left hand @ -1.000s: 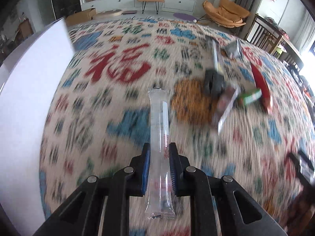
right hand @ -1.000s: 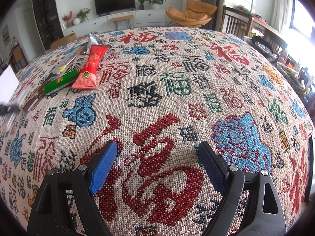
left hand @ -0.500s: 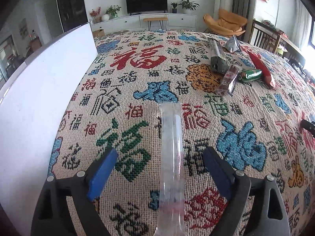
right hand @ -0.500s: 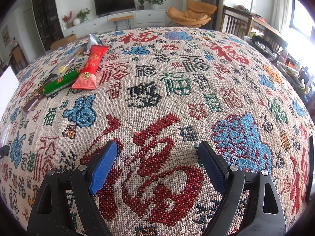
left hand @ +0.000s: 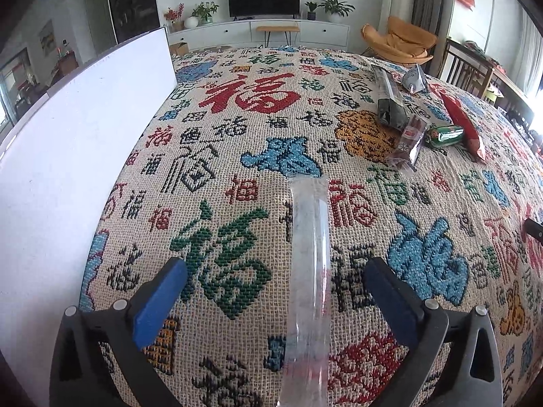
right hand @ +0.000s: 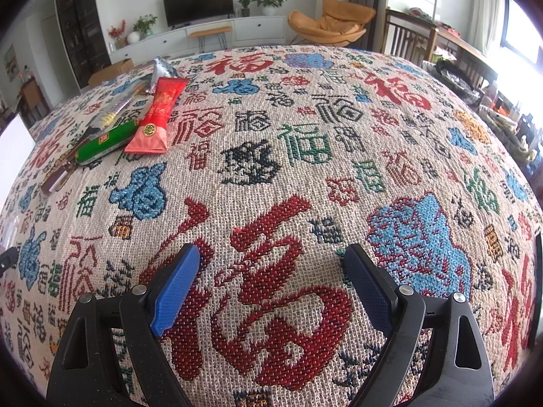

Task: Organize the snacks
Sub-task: 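Lift the clear tube with the left tool while the right tool grasps the red packet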

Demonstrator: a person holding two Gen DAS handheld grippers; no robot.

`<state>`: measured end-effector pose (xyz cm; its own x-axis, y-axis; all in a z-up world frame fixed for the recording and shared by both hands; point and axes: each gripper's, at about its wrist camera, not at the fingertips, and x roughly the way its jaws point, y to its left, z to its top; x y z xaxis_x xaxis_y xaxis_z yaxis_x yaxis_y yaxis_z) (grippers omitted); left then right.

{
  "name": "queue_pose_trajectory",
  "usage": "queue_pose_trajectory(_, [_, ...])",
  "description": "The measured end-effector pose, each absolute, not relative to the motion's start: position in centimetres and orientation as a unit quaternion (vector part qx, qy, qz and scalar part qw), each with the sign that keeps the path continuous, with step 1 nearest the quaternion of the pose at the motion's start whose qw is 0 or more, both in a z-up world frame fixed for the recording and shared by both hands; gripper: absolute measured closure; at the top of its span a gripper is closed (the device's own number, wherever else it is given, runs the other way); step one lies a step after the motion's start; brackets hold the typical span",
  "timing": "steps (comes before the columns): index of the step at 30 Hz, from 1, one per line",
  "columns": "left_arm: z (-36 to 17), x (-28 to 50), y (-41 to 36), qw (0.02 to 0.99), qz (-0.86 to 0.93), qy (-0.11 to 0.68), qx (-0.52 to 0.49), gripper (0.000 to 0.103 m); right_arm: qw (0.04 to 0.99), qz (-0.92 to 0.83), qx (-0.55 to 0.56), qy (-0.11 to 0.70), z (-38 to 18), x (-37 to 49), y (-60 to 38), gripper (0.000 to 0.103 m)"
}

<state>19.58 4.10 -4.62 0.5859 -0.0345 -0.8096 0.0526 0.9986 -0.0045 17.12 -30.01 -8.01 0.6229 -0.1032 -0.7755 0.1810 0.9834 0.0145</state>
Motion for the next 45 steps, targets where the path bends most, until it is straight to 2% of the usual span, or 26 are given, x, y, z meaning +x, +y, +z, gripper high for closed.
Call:
queue_pose_trajectory(4, [-4.6, 19.6, 4.1, 0.890, -0.024, 0.454, 0.010, 0.000, 0.892, -0.051, 0.065, 0.444, -7.3, 18.4, -30.2, 0.012])
queue_pose_trajectory(7, [-4.6, 19.6, 4.1, 0.890, -0.024, 0.454, 0.010, 0.000, 0.897, -0.003, 0.144, 0.418, -4.8, 21.0, -29.4, 0.012])
queue_pose_trajectory(9, [-4.6, 19.6, 4.1, 0.890, -0.024, 0.454, 0.010, 0.000, 0.902, 0.007, 0.149, 0.405, -3.3, 24.1, -27.9, 0.012])
queue_pose_trajectory(14, [-4.7, 19.6, 4.1, 0.890, -0.024, 0.454, 0.010, 0.000, 0.877, -0.009, 0.116, 0.467, -5.1, 33.7, -24.8, 0.017])
queue_pose_trajectory(15, [-4.7, 19.6, 4.1, 0.890, -0.024, 0.454, 0.009, 0.000, 0.872, -0.020, 0.111, 0.476, -5.7, 34.7, -24.5, 0.024])
queue_pose_trajectory(16, [-4.7, 19.6, 4.1, 0.890, -0.024, 0.454, 0.010, 0.000, 0.869, -0.027, 0.111, 0.482, -6.2, 35.3, -24.5, 0.035])
queue_pose_trajectory(17, [-4.7, 19.6, 4.1, 0.891, -0.024, 0.454, 0.010, 0.000, 0.864, -0.028, 0.118, 0.489, -6.6, 35.6, -24.6, 0.075])
queue_pose_trajectory(18, [-4.7, 19.6, 4.1, 0.891, -0.024, 0.454, 0.010, 0.000, 0.863, -0.036, 0.124, 0.488, -6.5, 35.4, -25.0, 0.081])
queue_pose_trajectory(20, [-4.7, 19.5, 4.1, 0.891, -0.024, 0.454, 0.009, 0.000, 0.860, -0.025, 0.162, 0.484, -6.3, 34.4, -26.2, 0.083])
queue_pose_trajectory(25, [-4.7, 19.5, 4.1, 0.891, -0.024, 0.454, 0.009, 0.000, 0.872, -0.018, 0.155, 0.463, -4.3, 29.1, -29.0, 0.083])
queue_pose_trajectory(29, [-4.7, 19.5, 4.0, 0.891, -0.024, 0.454, 0.009, 0.000, 0.858, 0.012, 0.171, 0.485, -3.8, 23.7, -30.5, 0.083])
queue_pose_trajectory(35, [-4.7, 19.5, 4.0, 0.891, -0.024, 0.454, 0.009, 0.000, 0.860, 0.058, 0.130, 0.490, -4.6, 16.2, -27.0, 0.082])
queue_pose_trajectory(38, [-4.7, 19.5, 4.0, 0.891, -0.024, 0.454, 0.009, 0.000, 0.868, 0.059, 0.109, 0.481, -6.6, 14.8, -25.0, 0.078])
queue_pose_trajectory(40, [-4.7, 19.5, 4.0, 0.891, -0.024, 0.454, 0.009, 0.000, 0.882, 0.065, 0.110, 0.454, -7.4, 14.2, -24.3, 0.065])
queue_pose_trajectory(41, [-4.7, 19.5, 4.0, 0.891, -0.024, 0.454, 0.009, 0.000, 0.886, 0.072, 0.115, 0.444, -7.3, 14.4, -24.3, 0.041])
queue_pose_trajectory(42, [-4.7, 19.5, 4.0, 0.891, -0.024, 0.454, 0.009, 0.000, 0.883, 0.087, 0.134, 0.441, -7.4, 14.3, -24.4, 0.032])
queue_pose_trajectory(45, [-4.7, 19.4, 4.0, 0.891, -0.024, 0.453, 0.009, 0.000, 0.862, 0.130, 0.227, 0.434, -7.6, 13.9, -26.5, 0.032])
